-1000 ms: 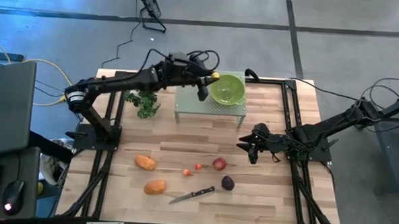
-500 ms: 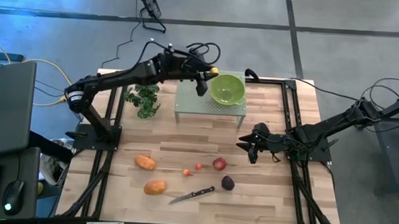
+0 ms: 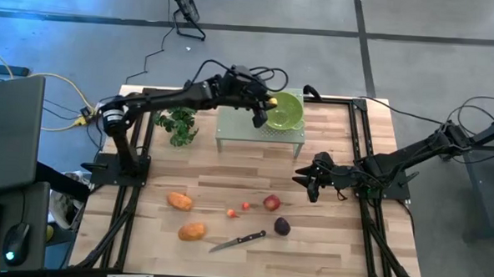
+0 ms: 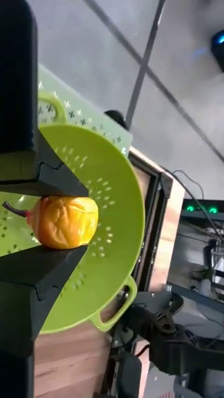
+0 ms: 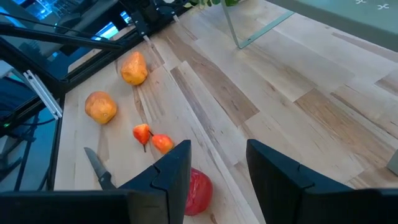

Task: Pick & Place Fruit
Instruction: Put the left peach into the strainer bowl on the shelf

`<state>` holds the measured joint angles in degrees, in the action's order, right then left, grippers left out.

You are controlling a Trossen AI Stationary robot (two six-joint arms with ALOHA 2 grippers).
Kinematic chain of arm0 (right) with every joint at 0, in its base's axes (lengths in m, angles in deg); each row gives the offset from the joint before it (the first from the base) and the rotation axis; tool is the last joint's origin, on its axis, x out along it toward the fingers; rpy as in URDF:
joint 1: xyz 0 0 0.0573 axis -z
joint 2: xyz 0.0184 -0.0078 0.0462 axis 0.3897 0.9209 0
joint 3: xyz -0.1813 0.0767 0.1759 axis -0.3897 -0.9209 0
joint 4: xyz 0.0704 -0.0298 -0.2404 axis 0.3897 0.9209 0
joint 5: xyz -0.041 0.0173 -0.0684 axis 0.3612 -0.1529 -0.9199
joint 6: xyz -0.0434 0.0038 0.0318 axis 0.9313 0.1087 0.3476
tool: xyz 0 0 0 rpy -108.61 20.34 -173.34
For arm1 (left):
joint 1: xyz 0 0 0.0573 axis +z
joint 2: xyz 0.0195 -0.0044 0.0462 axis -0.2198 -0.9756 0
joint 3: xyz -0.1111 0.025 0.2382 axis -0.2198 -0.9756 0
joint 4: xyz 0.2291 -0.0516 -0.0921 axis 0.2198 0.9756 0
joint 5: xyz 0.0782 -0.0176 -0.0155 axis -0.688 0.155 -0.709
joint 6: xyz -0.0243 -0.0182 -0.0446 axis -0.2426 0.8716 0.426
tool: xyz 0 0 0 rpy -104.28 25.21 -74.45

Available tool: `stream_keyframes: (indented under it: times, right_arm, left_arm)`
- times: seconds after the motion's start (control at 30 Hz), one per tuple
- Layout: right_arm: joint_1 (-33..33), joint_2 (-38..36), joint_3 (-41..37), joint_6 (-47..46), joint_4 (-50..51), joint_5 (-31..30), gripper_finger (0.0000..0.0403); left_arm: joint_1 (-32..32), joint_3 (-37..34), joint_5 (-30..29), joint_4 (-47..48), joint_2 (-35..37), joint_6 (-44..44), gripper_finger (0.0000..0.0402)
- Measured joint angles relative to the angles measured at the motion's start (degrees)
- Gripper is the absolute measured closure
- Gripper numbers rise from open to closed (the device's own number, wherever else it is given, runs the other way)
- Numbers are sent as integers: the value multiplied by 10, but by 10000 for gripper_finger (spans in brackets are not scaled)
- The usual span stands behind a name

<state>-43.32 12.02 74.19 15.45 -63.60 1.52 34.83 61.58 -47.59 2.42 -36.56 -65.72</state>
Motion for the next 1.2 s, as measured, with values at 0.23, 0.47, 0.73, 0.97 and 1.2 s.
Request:
stream_keyframes:
  times: [0.23, 0.47, 0.73, 0.97, 1.2]
  right_arm:
    - [0, 0, 0, 0, 0, 0, 254]
    - [0, 0, 0, 0, 0, 0, 254]
    - [0, 0, 0, 0, -1, 0, 254]
    - [0, 0, 0, 0, -1, 0, 254]
    - [0, 0, 0, 2, -1, 0, 254]
  left_arm:
    - [0, 0, 4, 2, -5, 3, 297]
    - [-1, 0, 4, 39, -10, 5, 297]
    - [0, 0, 27, 36, -32, 5, 297]
    - [0, 0, 28, 25, -36, 3, 296]
    - [0, 0, 28, 11, -36, 2, 273]
